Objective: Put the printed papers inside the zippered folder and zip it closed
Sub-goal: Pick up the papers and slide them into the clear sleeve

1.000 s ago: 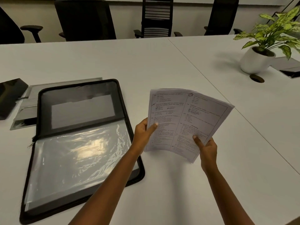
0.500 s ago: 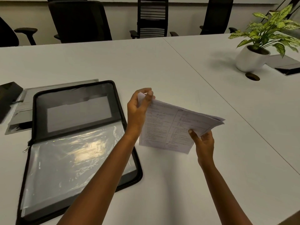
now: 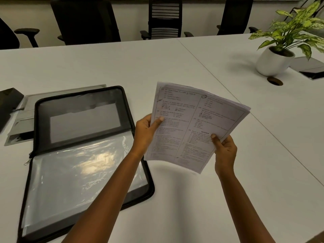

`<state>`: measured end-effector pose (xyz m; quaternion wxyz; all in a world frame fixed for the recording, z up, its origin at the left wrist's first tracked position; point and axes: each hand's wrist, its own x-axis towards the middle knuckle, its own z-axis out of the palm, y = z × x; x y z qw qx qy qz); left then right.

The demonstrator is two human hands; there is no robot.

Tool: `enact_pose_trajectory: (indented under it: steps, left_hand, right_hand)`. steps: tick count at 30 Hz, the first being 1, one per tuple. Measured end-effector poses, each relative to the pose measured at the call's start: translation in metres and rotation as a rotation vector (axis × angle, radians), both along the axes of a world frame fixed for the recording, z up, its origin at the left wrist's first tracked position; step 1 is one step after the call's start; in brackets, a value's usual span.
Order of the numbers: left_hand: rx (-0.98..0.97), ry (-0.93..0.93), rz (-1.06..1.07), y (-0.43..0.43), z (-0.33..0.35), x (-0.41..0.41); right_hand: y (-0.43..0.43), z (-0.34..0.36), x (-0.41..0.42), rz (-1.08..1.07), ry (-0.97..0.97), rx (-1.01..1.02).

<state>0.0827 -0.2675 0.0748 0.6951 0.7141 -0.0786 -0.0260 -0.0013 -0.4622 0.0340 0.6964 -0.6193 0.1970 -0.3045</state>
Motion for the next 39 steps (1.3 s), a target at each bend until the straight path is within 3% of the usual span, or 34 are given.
enact_pose_trajectory:
  steps: [6,11,15,21,23,27,30,34,39]
  left_hand:
    - [0.082,0.157,-0.076,0.005,-0.039,-0.014]
    - [0.101,0.232,-0.121,0.007,-0.057,-0.018]
    - [0.093,0.213,-0.119,0.007,-0.059,-0.014]
    - [0.242,0.196,-0.183,0.012,-0.059,-0.004]
    - [0.346,0.218,-0.125,0.016,-0.063,-0.004]
    - [0.728,0.213,0.094,0.032,-0.085,-0.014]
    - [1.013,0.278,0.116,0.049,-0.105,-0.027]
    - [1.097,0.410,0.072,0.064,-0.126,-0.041]
    - [1.202,0.346,0.068,0.070,-0.137,-0.047]
  right_hand:
    - [0.002,-0.010,-0.001,0.063,0.067,-0.055]
    - [-0.003,-0.028,-0.004,0.223,0.237,-0.139]
    - [-0.008,-0.031,-0.008,0.251,0.302,-0.184]
    - [-0.023,-0.024,-0.007,0.304,0.397,-0.220]
    - [-0.026,-0.025,-0.008,0.322,0.435,-0.189]
    - [-0.029,-0.034,-0.013,0.319,0.527,-0.140]
    - [-0.025,-0.042,-0.018,0.295,0.574,-0.089]
    - [-0.021,-0.049,-0.024,0.248,0.583,-0.020]
    - [-0.016,-0.049,-0.022,0.187,0.548,0.026]
